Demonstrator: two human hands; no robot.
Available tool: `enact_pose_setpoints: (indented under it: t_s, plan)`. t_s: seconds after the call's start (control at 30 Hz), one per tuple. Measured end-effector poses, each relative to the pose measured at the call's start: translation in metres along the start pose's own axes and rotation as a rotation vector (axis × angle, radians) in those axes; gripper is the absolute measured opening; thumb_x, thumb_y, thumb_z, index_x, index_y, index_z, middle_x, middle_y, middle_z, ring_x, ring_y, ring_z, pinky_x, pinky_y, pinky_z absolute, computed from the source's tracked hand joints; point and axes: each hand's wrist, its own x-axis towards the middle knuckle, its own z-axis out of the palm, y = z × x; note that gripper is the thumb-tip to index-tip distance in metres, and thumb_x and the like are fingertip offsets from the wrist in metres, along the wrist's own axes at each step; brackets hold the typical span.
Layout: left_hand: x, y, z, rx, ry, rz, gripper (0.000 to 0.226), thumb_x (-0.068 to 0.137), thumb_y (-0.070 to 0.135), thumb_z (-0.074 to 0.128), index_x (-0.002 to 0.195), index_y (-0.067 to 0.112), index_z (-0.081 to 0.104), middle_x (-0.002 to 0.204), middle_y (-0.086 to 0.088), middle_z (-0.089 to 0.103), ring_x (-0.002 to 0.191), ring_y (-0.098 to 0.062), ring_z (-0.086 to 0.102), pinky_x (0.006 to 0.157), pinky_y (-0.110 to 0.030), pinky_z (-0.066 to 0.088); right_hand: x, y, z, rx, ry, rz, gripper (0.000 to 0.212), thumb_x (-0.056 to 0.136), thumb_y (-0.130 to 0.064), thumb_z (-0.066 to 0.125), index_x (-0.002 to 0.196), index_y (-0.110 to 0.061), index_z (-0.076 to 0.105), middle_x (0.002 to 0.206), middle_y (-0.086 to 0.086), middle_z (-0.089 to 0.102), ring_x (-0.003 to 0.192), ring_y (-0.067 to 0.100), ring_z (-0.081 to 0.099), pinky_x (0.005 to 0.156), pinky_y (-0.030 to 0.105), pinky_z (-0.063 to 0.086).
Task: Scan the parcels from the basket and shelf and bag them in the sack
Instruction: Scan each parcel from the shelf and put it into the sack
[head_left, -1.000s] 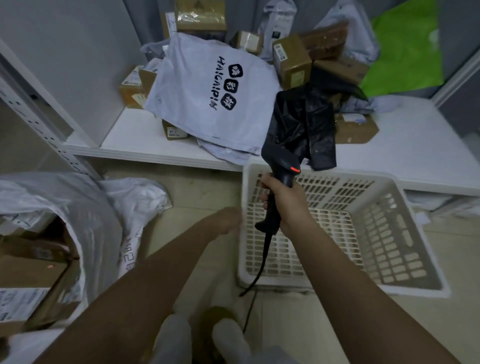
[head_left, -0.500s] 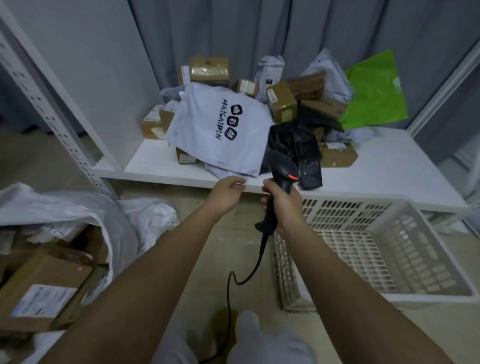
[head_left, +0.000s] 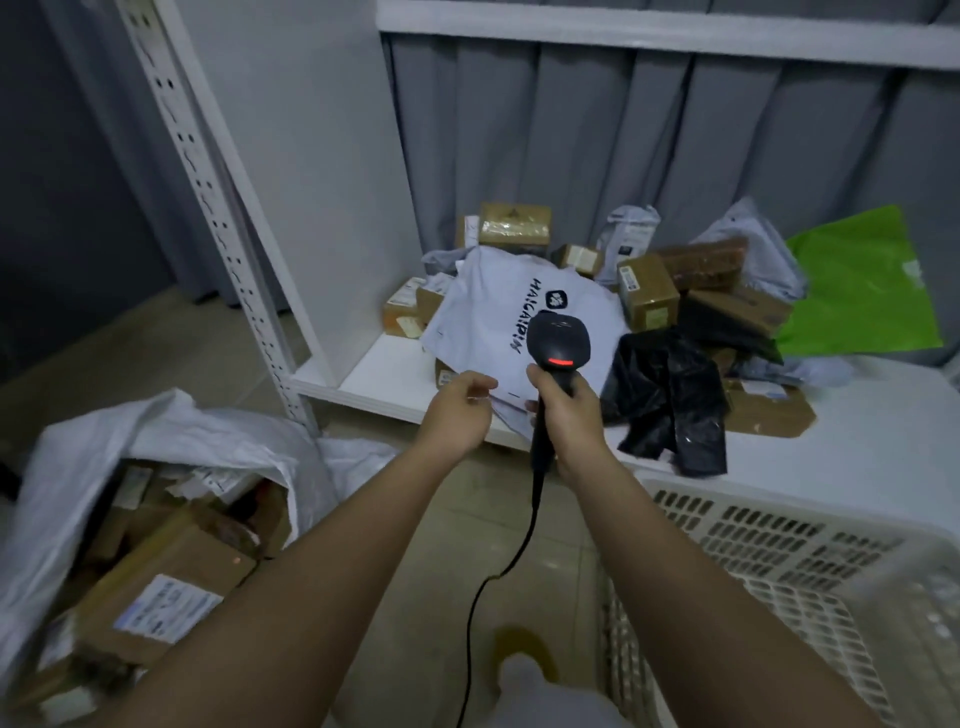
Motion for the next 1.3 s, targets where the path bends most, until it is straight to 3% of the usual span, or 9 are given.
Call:
enact_pose_setpoints:
  t_s: [0.1, 0.27, 0.37, 0.5, 0.67, 0.77, 1.07, 1.17, 1.3]
  plan:
    - [0.0, 0.02, -0.008, 0.0, 0.019, -0.004, 0.035, 0.095, 0.002, 0.038, 0.12, 0.015, 0.059, 0.131, -0.005, 0.057, 0.101, -0.012, 0.053, 0.079, -0.021, 0.04, -0.002, -0.011, -0.001, 0.022, -0.039, -0.03, 0.021, 0.092, -0.025, 0.065, 0.111, -0.017, 0.059, 0.096, -0.001, 0.058, 0.092, 0.021, 0.061, 0.065, 0.016, 0.049]
    - [-0.025, 0.044, -0.022, 0.009, 0.036, -0.007, 0.036, 0.096, 0.006, 0.039, 0.128, 0.013, 0.055, 0.136, -0.007, 0.051, 0.081, -0.009, 0.053, 0.068, -0.021, 0.044, -0.018, -0.029, -0.015, -0.029, -0.038, -0.041, 0.046, 0.091, -0.034, 0.066, 0.134, -0.024, 0.05, 0.12, -0.001, 0.058, 0.112, 0.019, 0.054, 0.098, 0.034, 0.042]
    - [-0.037, 0.051, -0.03, 0.05, 0.059, -0.024, 0.038, 0.096, 0.009, 0.041, 0.132, 0.013, 0.051, 0.141, -0.009, 0.048, 0.093, -0.018, 0.055, 0.081, -0.026, 0.044, -0.026, -0.044, -0.023, -0.065, -0.073, -0.048, 0.047, 0.088, -0.04, 0.068, 0.13, -0.031, 0.048, 0.13, 0.0, 0.058, 0.12, 0.024, 0.055, 0.108, 0.047, 0.04]
    - [-0.049, 0.054, -0.031, 0.057, 0.108, -0.076, 0.043, 0.095, 0.008, 0.042, 0.138, 0.014, 0.046, 0.143, -0.01, 0.045, 0.123, -0.026, 0.048, 0.098, -0.032, 0.042, -0.032, -0.052, -0.033, -0.085, -0.105, -0.05, 0.043, 0.089, -0.037, 0.067, 0.128, -0.028, 0.051, 0.128, 0.003, 0.059, 0.12, 0.026, 0.055, 0.108, 0.046, 0.041]
    - [-0.028, 0.043, -0.034, 0.13, 0.167, -0.099, 0.047, 0.093, 0.014, 0.044, 0.14, 0.019, 0.044, 0.142, -0.01, 0.046, 0.114, -0.037, 0.055, 0.091, -0.041, 0.048, -0.02, -0.048, -0.035, -0.097, -0.11, -0.07, 0.044, 0.091, -0.034, 0.066, 0.132, -0.025, 0.05, 0.13, 0.002, 0.058, 0.121, 0.026, 0.054, 0.108, 0.045, 0.04]
    - [0.007, 0.028, -0.032, 0.187, 0.164, -0.132, 0.05, 0.092, 0.017, 0.047, 0.141, 0.019, 0.044, 0.144, -0.011, 0.044, 0.119, -0.037, 0.052, 0.1, -0.045, 0.046, 0.008, -0.038, -0.032, -0.132, -0.121, -0.08, 0.045, 0.091, -0.034, 0.065, 0.132, -0.025, 0.049, 0.131, -0.001, 0.057, 0.121, 0.026, 0.054, 0.108, 0.044, 0.04]
    - [0.161, -0.047, 0.001, 0.226, 0.196, -0.278, 0.044, 0.094, 0.02, 0.054, 0.137, 0.03, 0.049, 0.161, -0.012, 0.004, 0.147, -0.033, 0.009, 0.118, -0.04, 0.015, 0.135, 0.02, -0.008, -0.131, -0.134, -0.036, 0.045, 0.094, -0.03, 0.062, 0.136, -0.021, 0.047, 0.128, 0.0, 0.057, 0.109, 0.019, 0.059, 0.093, 0.032, 0.047]
    - [0.194, -0.063, 0.01, 0.107, 0.238, -0.259, 0.042, 0.087, 0.009, 0.055, 0.126, 0.024, 0.06, 0.158, -0.011, 0.019, 0.142, -0.033, 0.025, 0.116, -0.042, 0.026, 0.158, 0.029, -0.007, -0.118, -0.129, -0.019, 0.039, 0.094, -0.03, 0.063, 0.13, -0.023, 0.05, 0.12, -0.004, 0.059, 0.106, 0.018, 0.059, 0.081, 0.022, 0.047]
    - [0.209, -0.064, 0.021, -0.026, 0.388, -0.198, 0.039, 0.085, -0.002, 0.048, 0.12, 0.007, 0.062, 0.131, -0.017, 0.056, 0.118, -0.036, 0.054, 0.102, -0.045, 0.045, 0.169, 0.035, -0.018, -0.098, -0.067, -0.003, 0.038, 0.093, -0.03, 0.064, 0.129, -0.022, 0.052, 0.116, 0.0, 0.061, 0.095, 0.015, 0.061, 0.078, 0.022, 0.049]
